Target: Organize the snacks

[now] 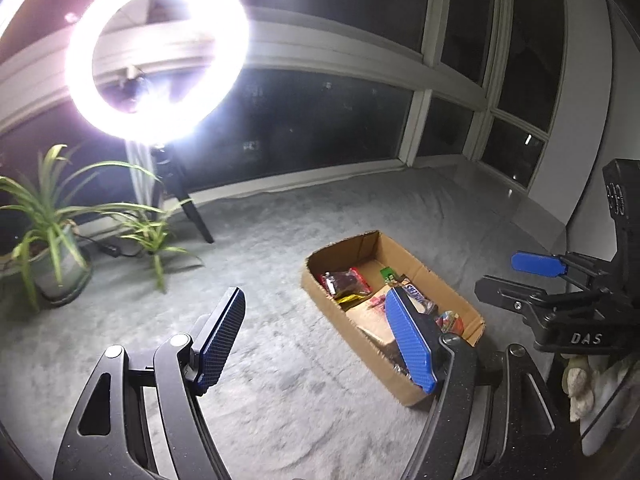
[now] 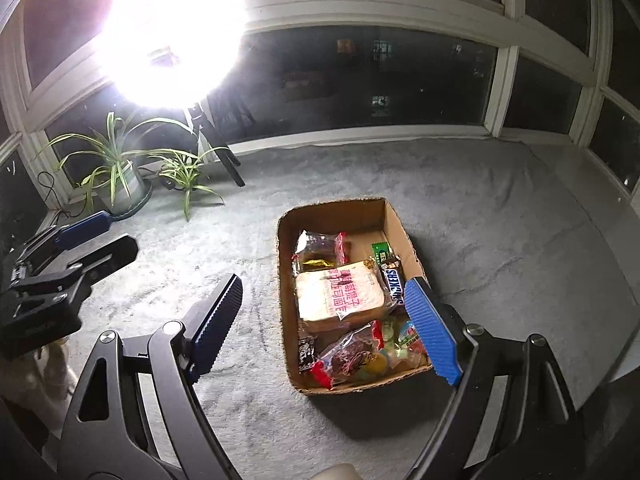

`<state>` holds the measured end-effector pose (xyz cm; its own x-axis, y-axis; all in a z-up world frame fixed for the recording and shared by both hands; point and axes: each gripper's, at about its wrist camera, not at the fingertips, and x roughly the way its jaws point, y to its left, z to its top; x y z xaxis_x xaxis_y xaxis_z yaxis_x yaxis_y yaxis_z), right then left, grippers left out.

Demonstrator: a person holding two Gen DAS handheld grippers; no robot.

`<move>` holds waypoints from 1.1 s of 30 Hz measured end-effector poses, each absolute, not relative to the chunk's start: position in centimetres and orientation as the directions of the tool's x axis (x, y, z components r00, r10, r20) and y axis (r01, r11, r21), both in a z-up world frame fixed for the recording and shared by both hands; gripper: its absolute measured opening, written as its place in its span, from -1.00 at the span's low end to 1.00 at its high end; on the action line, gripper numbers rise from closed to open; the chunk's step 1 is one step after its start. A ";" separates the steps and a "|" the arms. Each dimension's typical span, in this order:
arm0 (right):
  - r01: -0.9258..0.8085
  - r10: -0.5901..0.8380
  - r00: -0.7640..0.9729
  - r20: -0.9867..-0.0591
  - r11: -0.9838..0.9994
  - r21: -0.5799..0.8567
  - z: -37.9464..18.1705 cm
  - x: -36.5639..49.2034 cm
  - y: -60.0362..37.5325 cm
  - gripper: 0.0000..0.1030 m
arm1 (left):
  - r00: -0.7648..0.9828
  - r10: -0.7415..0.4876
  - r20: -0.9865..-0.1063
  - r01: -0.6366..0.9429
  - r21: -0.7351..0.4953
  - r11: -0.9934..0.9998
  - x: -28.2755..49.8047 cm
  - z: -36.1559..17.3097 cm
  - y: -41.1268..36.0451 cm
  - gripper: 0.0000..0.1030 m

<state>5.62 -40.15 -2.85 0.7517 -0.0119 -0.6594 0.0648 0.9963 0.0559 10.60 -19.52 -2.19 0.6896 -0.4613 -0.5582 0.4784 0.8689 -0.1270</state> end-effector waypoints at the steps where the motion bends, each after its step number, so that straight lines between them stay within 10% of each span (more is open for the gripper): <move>1: 0.075 -0.027 0.757 -0.653 0.996 0.045 -2.7 5.2 -39.7 0.66 | 0.694 -0.459 -0.554 0.475 -0.127 0.871 10.2 -2.1 -19.1 0.41; 27: 0.154 -0.131 0.786 -0.604 0.988 -0.015 -1.9 2.2 -36.5 0.68 | 0.757 -0.383 -0.529 0.390 -0.104 0.915 4.8 -1.1 -15.0 0.60; 33: 0.172 -0.159 0.798 -0.582 0.985 -0.033 -1.6 1.7 -36.2 1.00 | 0.752 -0.381 -0.538 0.380 -0.119 0.917 4.7 -1.2 -14.7 0.61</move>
<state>1.68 -36.18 -1.62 0.7979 -0.1586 -0.5816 0.1718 0.9846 -0.0328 4.72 -14.69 -1.17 0.7520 -0.3814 -0.5376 0.3804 0.9172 -0.1187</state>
